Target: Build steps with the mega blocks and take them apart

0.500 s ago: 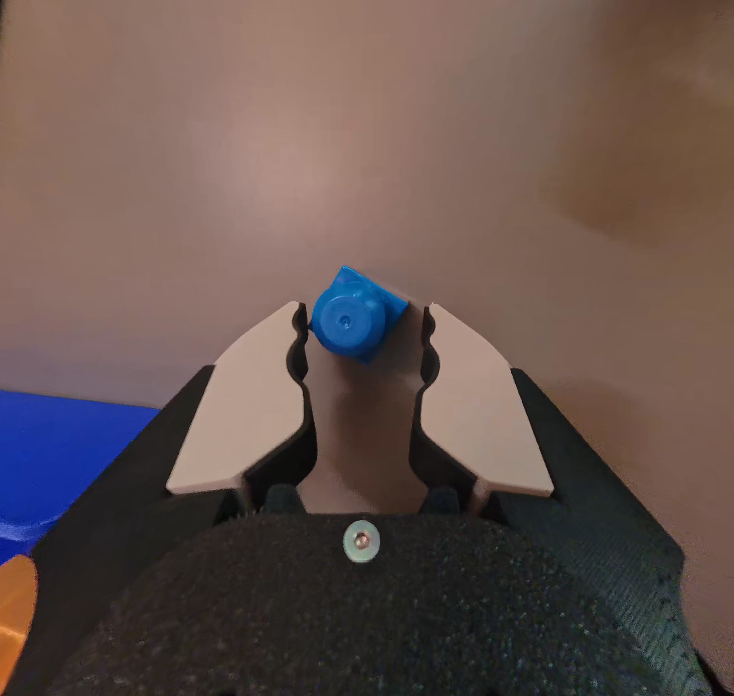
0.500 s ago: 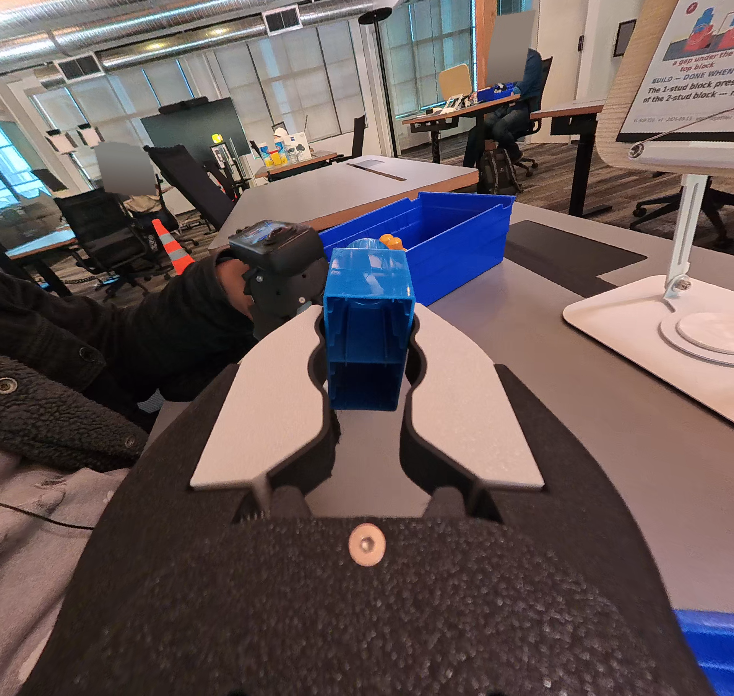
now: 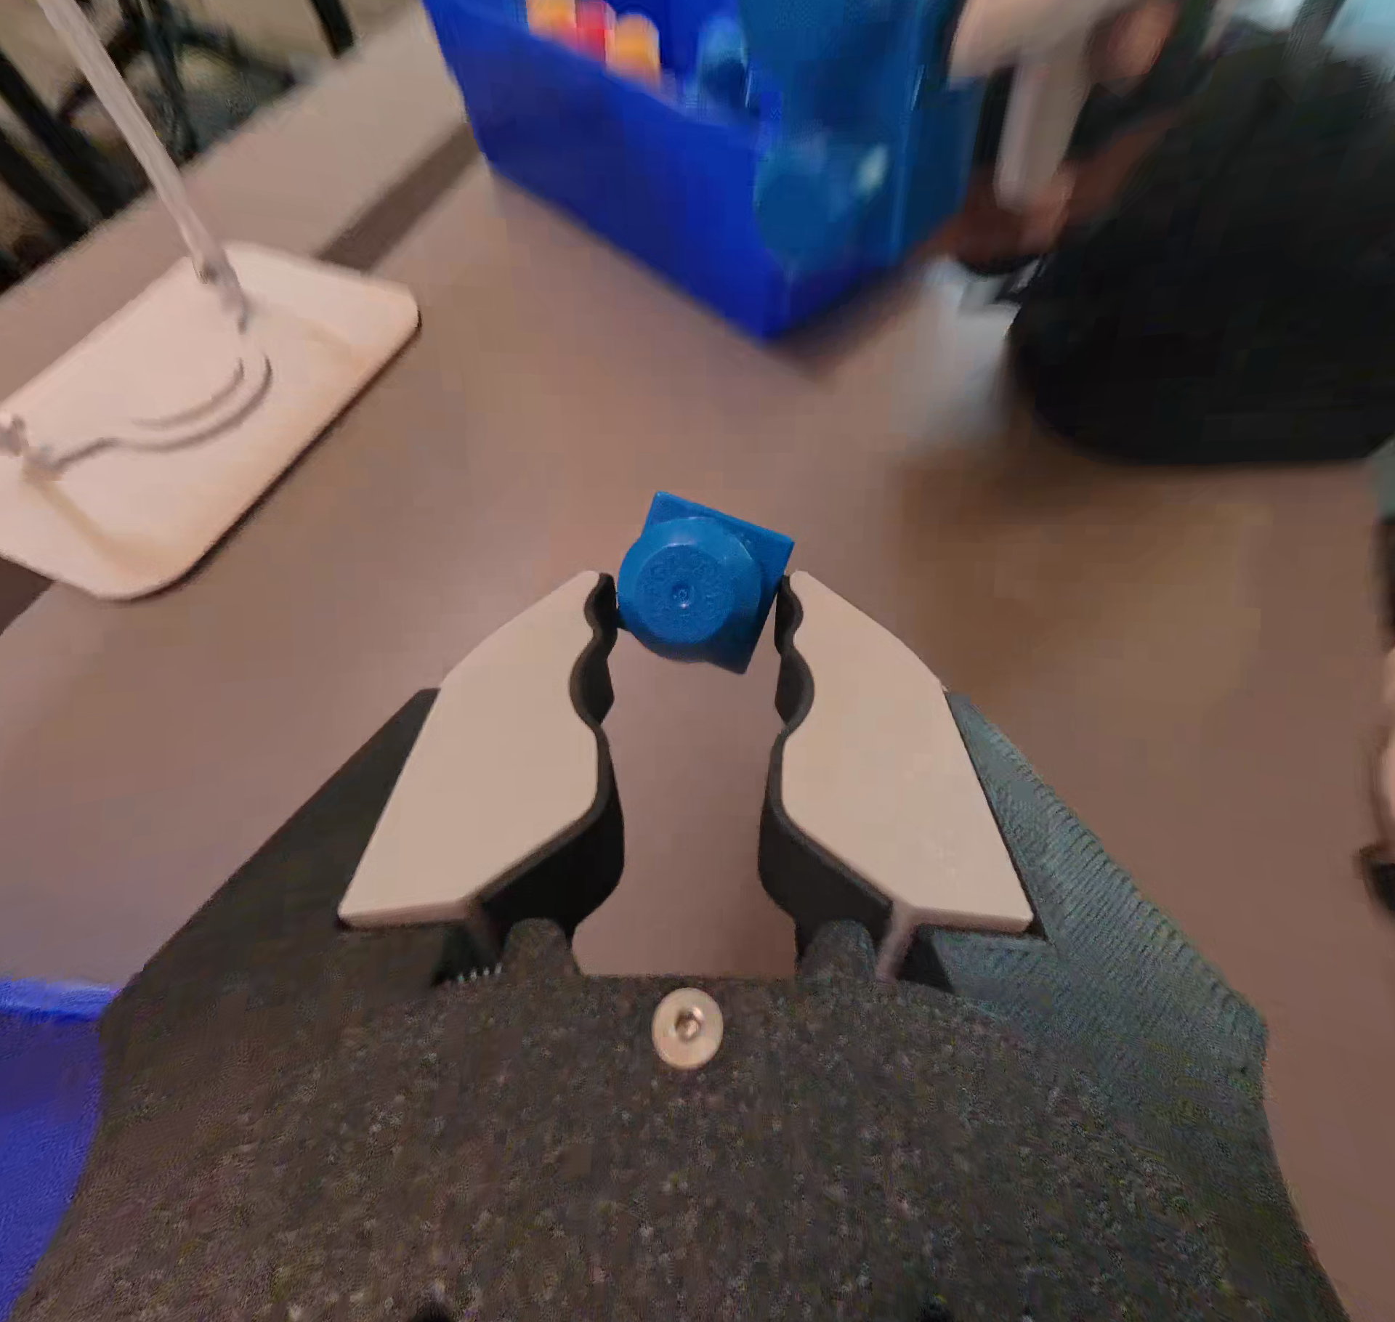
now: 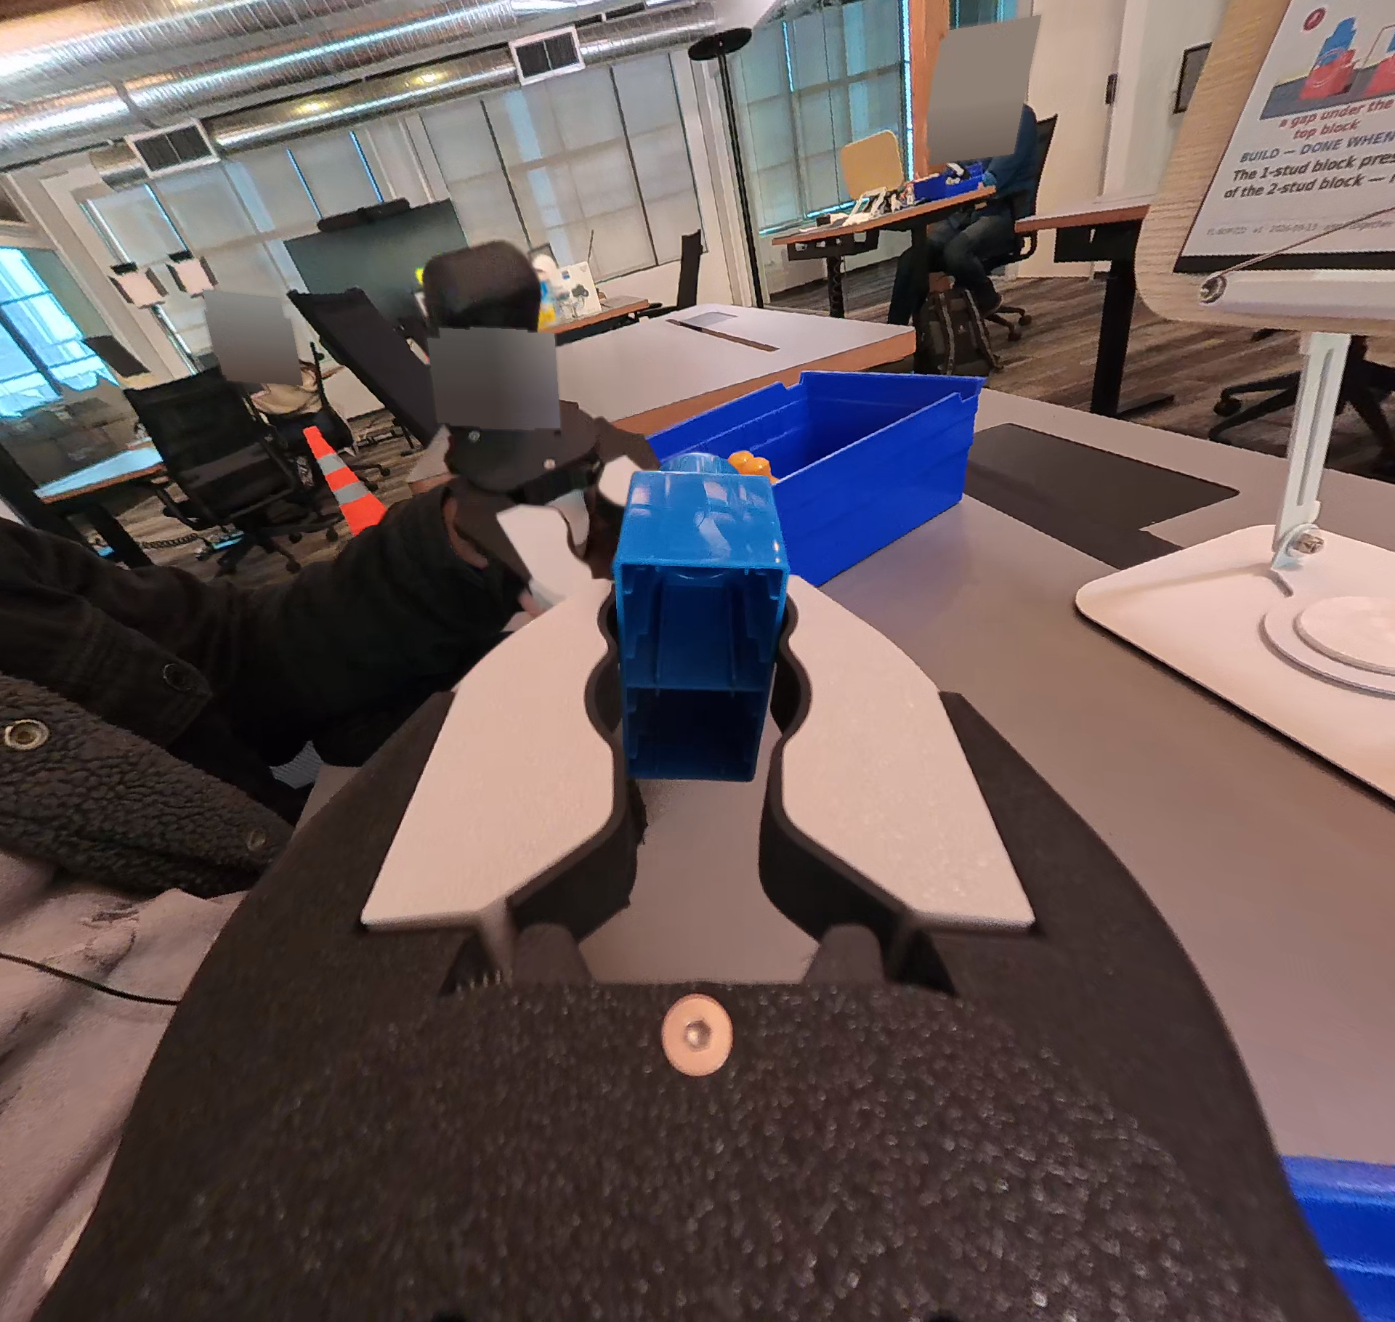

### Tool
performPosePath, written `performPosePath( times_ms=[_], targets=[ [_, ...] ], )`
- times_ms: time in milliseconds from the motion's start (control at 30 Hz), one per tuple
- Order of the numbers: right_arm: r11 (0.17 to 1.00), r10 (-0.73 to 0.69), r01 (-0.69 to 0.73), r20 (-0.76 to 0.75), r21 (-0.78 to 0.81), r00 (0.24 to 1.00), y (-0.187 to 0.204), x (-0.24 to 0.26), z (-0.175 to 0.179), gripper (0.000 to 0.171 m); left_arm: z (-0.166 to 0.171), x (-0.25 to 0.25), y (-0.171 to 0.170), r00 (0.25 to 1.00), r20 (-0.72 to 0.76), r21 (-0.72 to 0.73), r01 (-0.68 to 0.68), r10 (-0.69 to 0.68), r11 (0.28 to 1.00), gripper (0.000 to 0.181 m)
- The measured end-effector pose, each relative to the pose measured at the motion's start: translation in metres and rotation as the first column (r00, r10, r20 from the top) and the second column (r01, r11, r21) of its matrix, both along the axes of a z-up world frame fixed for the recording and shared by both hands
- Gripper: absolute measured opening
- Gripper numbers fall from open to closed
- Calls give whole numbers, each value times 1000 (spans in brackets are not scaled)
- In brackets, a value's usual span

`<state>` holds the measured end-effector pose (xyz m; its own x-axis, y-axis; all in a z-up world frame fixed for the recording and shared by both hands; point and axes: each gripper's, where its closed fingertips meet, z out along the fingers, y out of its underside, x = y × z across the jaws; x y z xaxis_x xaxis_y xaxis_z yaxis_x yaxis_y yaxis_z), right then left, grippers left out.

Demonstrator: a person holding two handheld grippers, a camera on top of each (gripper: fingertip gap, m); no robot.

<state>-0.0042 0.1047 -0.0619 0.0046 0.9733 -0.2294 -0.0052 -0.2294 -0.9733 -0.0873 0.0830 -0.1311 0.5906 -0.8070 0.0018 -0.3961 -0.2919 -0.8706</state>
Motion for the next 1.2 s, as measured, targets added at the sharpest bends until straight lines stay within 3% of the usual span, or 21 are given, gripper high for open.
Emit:
performPosePath(
  times_ms=[67, 167, 400, 467, 667, 1200],
  targets=[
    [1000, 19, -19, -28, 7, 999, -3, 1, 4, 36, 30, 0, 1, 978, 210, 28, 0, -6, 1000, 41],
    [997, 64, -61, -86, 38, 994, -11, 3, 12, 36, 67, -3, -4, 884, 465, 56, 26, -49, 998, 41],
    [988, 126, -112, -144, 102, 981, -27, 2, 20, 36, 106, 3, -20, 613, 781, 29, 162, -124, 986, 41],
    [988, 130, -117, -132, 104, 983, -28, 0, 18, 36, 106, 5, -19, 580, 806, 15, 175, -115, 985, 41],
    [988, 124, -113, -96, 108, 988, -34, -8, 12, 36, 98, 13, -13, 587, 806, 2, 132, -80, 991, 41],
    [987, 136, -135, -1, 83, 991, -42, -25, -11, 36, 78, 41, -17, 706, 701, 52, 91, -101, 995, 39]
  ],
)
